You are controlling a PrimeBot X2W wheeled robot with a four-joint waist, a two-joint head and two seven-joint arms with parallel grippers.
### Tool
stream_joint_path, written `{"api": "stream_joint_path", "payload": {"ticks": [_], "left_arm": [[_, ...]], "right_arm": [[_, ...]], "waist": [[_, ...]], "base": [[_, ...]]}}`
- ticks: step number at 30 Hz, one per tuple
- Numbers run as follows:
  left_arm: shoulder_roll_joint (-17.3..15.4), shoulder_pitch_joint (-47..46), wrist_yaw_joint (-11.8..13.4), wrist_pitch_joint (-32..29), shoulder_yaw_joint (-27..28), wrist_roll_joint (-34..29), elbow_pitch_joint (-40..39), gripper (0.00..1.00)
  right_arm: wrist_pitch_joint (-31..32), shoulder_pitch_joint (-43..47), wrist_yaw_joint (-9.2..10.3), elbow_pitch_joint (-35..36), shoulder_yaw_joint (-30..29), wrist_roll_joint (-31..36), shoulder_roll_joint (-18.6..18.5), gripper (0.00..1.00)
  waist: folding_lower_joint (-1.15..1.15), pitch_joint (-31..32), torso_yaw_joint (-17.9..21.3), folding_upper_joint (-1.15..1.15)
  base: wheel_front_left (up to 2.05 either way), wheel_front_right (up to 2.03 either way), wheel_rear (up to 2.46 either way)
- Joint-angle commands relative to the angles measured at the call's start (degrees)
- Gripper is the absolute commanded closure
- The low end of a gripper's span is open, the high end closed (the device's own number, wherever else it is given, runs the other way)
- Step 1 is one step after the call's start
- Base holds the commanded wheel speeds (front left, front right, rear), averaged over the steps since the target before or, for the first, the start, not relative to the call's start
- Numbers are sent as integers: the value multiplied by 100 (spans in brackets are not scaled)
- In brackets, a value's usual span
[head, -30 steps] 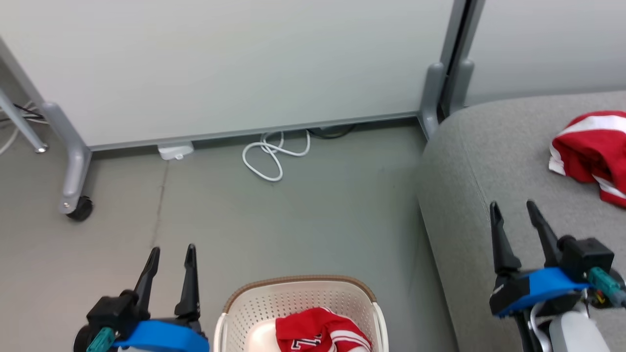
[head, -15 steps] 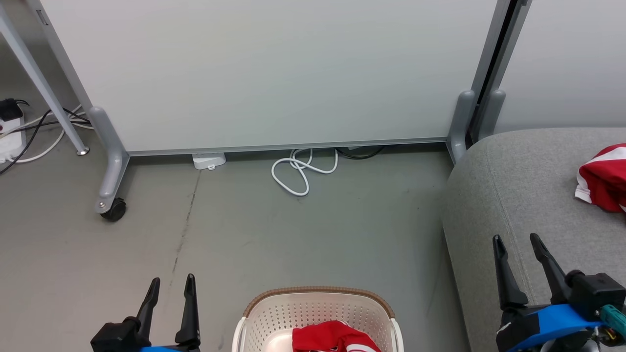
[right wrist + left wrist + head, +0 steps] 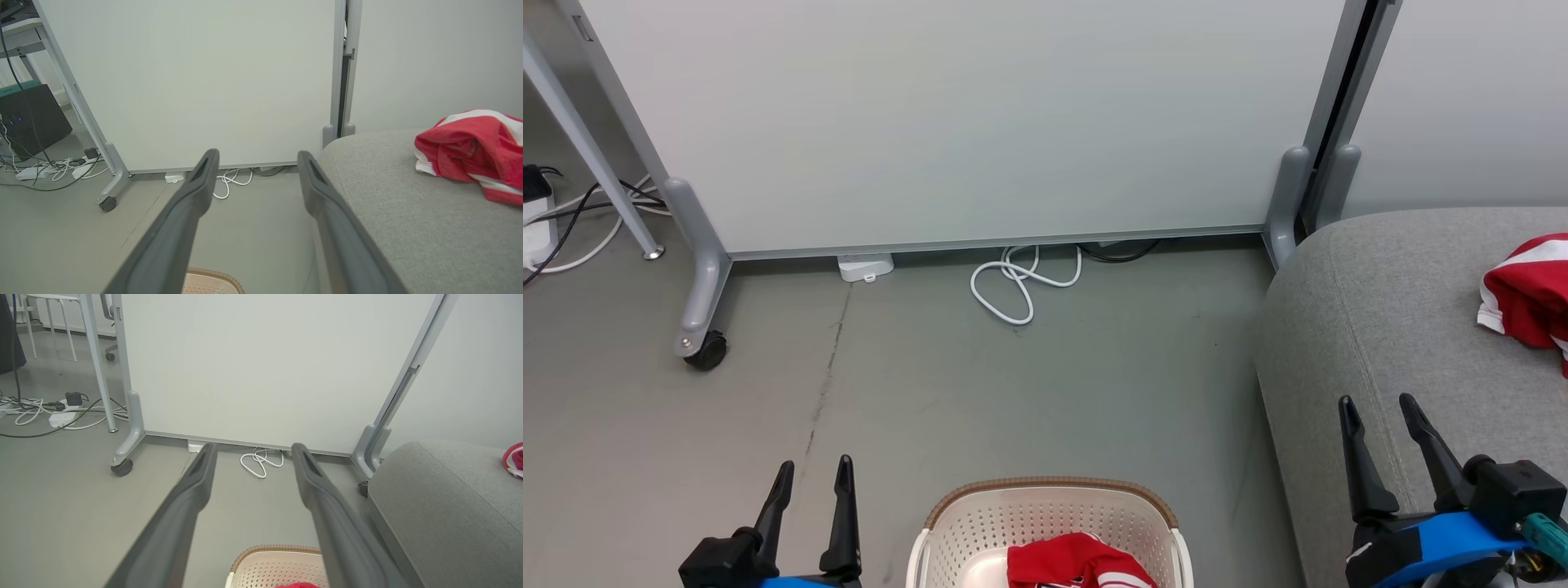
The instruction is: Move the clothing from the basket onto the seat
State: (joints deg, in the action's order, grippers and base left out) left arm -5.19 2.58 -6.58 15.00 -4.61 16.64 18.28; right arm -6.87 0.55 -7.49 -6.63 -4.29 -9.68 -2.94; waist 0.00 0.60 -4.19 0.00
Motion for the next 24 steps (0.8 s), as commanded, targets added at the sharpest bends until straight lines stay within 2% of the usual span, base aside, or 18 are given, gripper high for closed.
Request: {"api": "stream_joint_path", "payload": {"ticks": [1, 15, 20, 24], "left_arm": [[9, 52, -24, 27, 7, -22, -38, 0], [-53, -86, -10, 16, -100, -93, -123, 0], [-115, -307, -33, -74, -222, -106, -9, 0], [-182, -569, -52, -131, -345, -64, 315, 0]], "right_arm": [[-14, 86, -1, 13, 9, -39, 8, 0], [-27, -40, -1, 21, 149, -122, 7, 0], [-24, -293, -1, 51, 447, -136, 7, 0], [-91, -559, -1, 117, 797, -162, 4, 0]], "waist": [[0, -6, 19, 0], [0, -195, 160, 0], [0, -460, 507, 0], [0, -856, 936, 0]], "base": [[0, 0, 0], [0, 0, 0], [0, 0, 0], [0, 0, 0]]}}
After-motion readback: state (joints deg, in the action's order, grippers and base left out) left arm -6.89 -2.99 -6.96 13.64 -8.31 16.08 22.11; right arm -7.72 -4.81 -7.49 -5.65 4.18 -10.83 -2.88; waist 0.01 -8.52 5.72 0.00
